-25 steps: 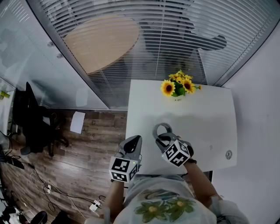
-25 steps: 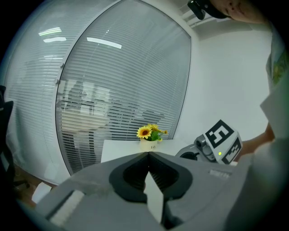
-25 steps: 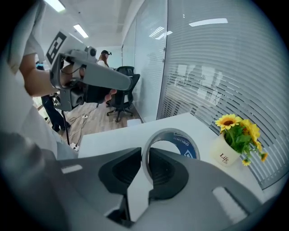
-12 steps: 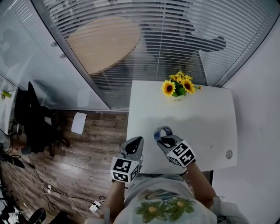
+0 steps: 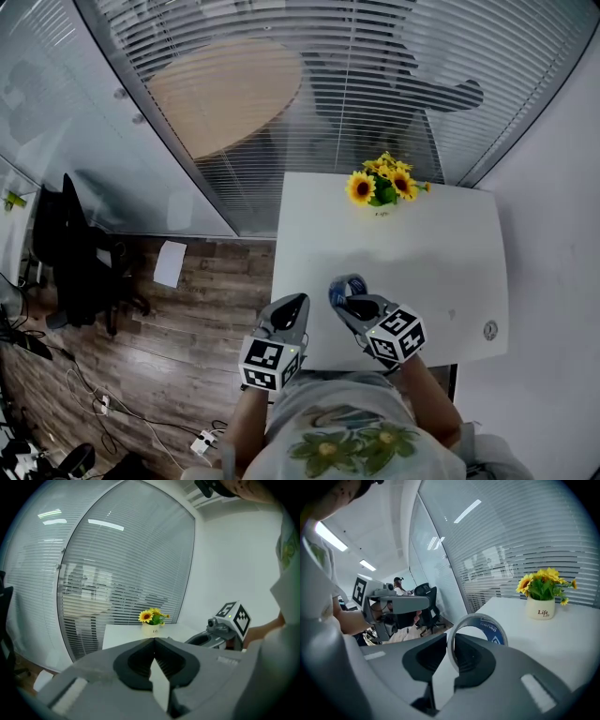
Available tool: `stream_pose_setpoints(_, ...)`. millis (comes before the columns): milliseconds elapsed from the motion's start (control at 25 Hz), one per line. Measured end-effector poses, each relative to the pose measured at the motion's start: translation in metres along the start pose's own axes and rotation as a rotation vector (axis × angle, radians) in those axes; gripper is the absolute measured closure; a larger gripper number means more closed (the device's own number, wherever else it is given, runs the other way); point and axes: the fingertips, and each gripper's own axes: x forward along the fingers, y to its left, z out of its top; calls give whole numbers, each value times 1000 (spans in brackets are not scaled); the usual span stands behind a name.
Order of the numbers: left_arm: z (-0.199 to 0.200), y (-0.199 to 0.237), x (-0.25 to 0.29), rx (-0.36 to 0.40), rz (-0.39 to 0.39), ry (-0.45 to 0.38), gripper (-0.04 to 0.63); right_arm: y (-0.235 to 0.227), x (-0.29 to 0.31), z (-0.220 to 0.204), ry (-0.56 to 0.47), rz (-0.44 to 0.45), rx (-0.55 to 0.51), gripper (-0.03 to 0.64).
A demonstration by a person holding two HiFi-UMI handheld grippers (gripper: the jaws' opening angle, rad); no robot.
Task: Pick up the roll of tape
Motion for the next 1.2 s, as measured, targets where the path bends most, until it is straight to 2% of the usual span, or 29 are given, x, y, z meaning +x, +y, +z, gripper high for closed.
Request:
stream_pose_setpoints(880,-7,-26,-4,15,-7,-2,592,21,-38,19,-163,65,63,561)
stream_pose_setpoints(1200,-2,-29,-8,28,-8,-16,592,33,-49,35,-228,73,50,563)
